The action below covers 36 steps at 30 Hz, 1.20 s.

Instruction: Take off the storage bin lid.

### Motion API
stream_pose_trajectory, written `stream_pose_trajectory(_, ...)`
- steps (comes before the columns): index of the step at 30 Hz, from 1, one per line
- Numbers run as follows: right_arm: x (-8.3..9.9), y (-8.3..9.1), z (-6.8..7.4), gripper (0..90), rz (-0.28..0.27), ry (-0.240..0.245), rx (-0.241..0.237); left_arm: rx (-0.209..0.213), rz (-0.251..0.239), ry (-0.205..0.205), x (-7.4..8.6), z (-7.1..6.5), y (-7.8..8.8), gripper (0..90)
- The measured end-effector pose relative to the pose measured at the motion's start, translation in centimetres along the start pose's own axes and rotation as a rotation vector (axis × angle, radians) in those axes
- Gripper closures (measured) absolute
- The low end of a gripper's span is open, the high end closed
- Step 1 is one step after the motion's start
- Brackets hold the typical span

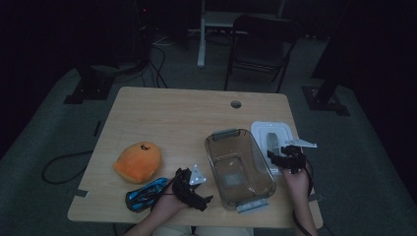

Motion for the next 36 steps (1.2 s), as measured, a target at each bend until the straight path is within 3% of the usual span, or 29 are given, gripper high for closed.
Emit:
stream_pose_trajectory(2,-0.1,0.6,0.4,19.0,-0.003,0.018,0.012,-0.027,-0.002,0.002,-0.7,0.8,0.2,0.4)
stream_pose_trajectory(4,0.0,1.0,0.9,10.4,-0.001,0.026,-0.007,-0.042,0.002,0.006,-1.1,1.4,0.2,0.4)
stream_pose_trajectory(7,0.3,1.7,1.2,10.3,-0.019,0.031,-0.039,-0.062,0.008,0.011,-1.7,2.3,0.1,0.4)
stream_pose_trajectory(11,1.4,1.9,1.6,10.3,0.008,0.072,-0.042,-0.068,0.007,0.026,-2.2,3.1,-0.2,0.4)
stream_pose_trajectory(13,1.9,1.9,1.9,10.4,0.013,0.11,-0.021,-0.076,0.017,0.019,-2.5,3.4,-0.4,0.4)
stream_pose_trajectory(16,2.7,2.1,2.5,10.4,0.019,0.146,-0.026,-0.091,0.024,0.013,-2.9,3.9,-0.6,0.4)
stream_pose_trajectory(22,3.6,3.0,3.3,10.4,0.018,0.15,-0.065,-0.11,0.035,0.024,-3.6,5.3,-1.0,0.4)
stream_pose_trajectory(31,4.6,3.6,4.5,12.8,0.029,0.145,-0.126,-0.119,0.05,0.011,-4.2,6.0,-1.7,0.4)
stream_pose_trajectory(36,4.8,3.8,5.6,13.1,0.043,0.175,-0.172,-0.112,0.058,0.004,-4.2,6.5,-1.5,0.4)
Point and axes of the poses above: each handheld gripper's, and its own axes: y roughly backward along the jaws, x roughly out of its underside, z roughly to its left, the point moved 4 cm from there along -y, roughly forward along the jaws, and after that the axes turned 1 degree about -z, right-handed, at the moved point
